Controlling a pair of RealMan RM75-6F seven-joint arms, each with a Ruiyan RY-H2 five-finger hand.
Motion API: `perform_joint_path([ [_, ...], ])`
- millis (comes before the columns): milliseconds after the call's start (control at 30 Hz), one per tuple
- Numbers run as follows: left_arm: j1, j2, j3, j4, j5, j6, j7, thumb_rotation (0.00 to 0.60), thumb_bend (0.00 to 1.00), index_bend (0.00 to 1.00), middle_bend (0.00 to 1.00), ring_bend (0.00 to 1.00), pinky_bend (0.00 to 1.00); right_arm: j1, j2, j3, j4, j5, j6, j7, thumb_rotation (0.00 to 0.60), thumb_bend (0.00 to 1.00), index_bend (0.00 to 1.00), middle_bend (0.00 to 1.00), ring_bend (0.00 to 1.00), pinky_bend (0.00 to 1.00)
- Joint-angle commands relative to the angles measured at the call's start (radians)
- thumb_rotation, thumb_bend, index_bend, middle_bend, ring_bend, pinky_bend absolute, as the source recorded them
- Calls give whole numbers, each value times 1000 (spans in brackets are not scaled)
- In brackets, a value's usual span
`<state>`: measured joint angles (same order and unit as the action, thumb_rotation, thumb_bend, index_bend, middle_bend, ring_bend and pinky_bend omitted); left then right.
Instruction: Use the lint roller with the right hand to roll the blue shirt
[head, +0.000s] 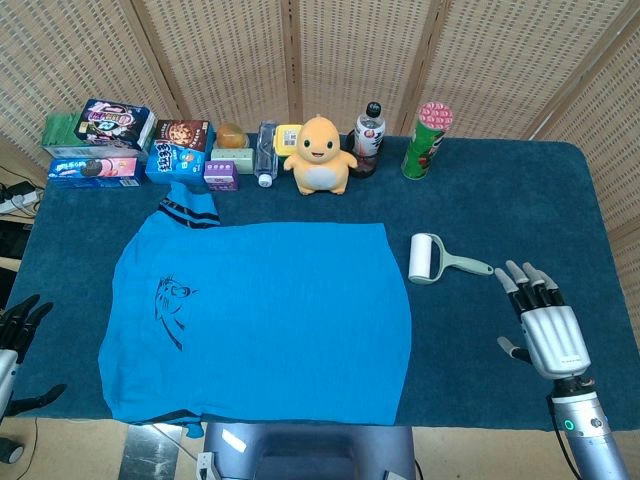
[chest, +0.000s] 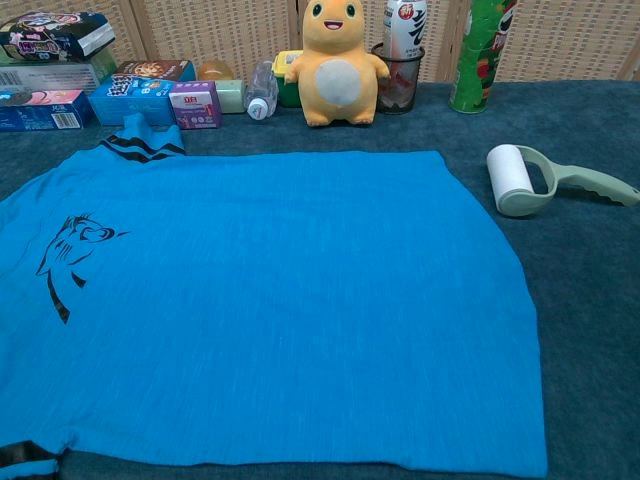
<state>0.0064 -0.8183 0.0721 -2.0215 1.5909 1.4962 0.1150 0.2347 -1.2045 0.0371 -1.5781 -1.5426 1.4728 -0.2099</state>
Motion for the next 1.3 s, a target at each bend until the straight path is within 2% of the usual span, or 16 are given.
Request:
perform_joint_path([
  [33, -2, 1, 1, 3, 2, -5, -4, 600, 121, 0, 0, 0, 131, 15, -10, 4, 18, 16, -40, 4, 600, 0, 60, 36, 37, 116],
  [367, -2, -1, 0, 6, 4, -5, 0, 600, 121, 0, 0, 0, 131, 54, -27, 31, 61, 58, -127, 47, 600, 0, 60, 44, 44, 116],
  [667, -30, -14, -14, 18, -6, -41, 6, 600, 121, 0, 0, 0, 131, 164, -34, 114, 95, 156, -291, 62, 600, 0, 60, 53, 47, 116],
  [800, -38, -23, -20, 29, -2, -46, 8, 600, 120, 0, 0, 0, 131, 205, -43, 134, 123, 176, -342, 60, 600, 0, 60, 59, 50, 116],
  [967, -46, -19, -27, 34, -26, -57, -11, 600, 121, 0, 0, 0, 131, 262, -79, 138, 194, 199, -441, 79, 600, 0, 60, 62, 53, 116],
  [1300, -61, -14, -35, 29, -69, -87, -18, 600, 121, 0, 0, 0, 131, 377, -175, 133, 409, 225, -648, 184, 600, 30, 64, 95, 77, 145],
])
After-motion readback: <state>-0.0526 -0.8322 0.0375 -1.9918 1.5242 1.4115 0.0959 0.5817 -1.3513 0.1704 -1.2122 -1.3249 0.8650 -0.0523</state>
